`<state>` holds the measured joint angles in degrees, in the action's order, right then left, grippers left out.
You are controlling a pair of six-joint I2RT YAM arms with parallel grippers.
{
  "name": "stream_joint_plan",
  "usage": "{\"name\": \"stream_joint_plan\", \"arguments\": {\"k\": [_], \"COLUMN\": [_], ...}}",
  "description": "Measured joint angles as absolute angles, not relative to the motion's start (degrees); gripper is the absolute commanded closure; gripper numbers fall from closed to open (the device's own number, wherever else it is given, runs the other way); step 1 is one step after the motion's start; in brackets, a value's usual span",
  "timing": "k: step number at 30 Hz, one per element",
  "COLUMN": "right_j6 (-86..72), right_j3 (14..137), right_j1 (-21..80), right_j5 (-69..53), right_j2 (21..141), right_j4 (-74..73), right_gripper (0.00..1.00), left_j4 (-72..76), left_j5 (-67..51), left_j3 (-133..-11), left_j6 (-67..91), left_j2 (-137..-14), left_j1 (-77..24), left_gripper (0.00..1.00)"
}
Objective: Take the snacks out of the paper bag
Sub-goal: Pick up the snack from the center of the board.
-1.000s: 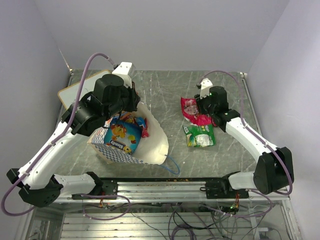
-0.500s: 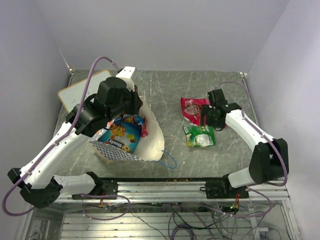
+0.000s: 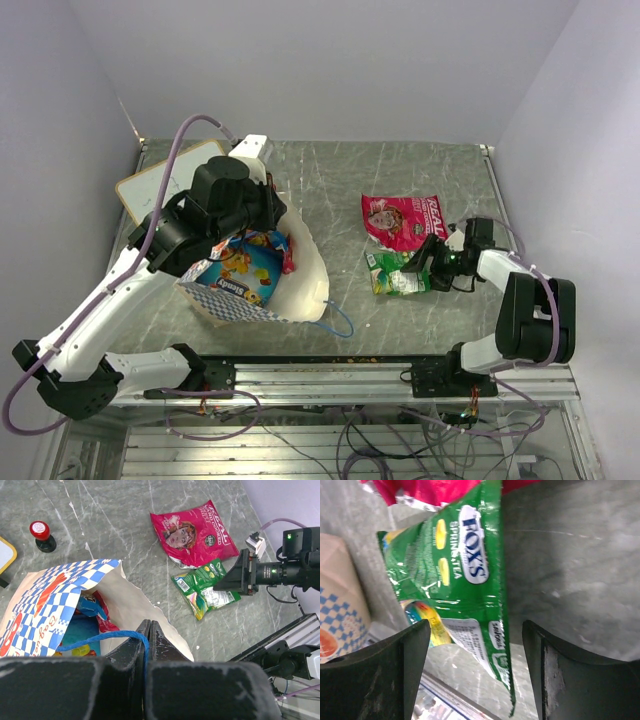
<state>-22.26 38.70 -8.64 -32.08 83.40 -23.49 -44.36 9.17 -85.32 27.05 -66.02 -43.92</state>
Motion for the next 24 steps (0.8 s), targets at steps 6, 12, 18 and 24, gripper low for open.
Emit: {"name": "stream_joint_plan", "arguments": {"k": [6, 12, 18, 24], "right_j6": [-23.62, -20.62, -21.98, -26.02], "right_j3": [36.34, 38.37, 43.77, 53.43], "right_j1": [-9.28, -9.3, -8.03, -7.64], "right_j5": [-39.62, -41.23, -47.68, -52.38], "right_j2": [87.0, 83.13, 74.81, 77.84], "right_j4": [-15.62, -20.01, -22.48, -18.26], "right_gripper": [0.79, 1.0, 1.0, 1.0], "left_j4": [-44.34, -43.83, -43.09, -42.65], "left_j5": [8.86, 8.32, 7.88, 7.88], "left_j3": [-85.32, -85.14, -84.03, -82.46], "left_j6": [27.7, 28.8, 30.22, 32.16], "left_j2": [-65.71, -65.65, -65.41, -64.2], "left_j1": [-43.9, -43.86, -43.81, -43.79], "left_gripper": [0.93, 0.93, 0.93, 0.93]}}
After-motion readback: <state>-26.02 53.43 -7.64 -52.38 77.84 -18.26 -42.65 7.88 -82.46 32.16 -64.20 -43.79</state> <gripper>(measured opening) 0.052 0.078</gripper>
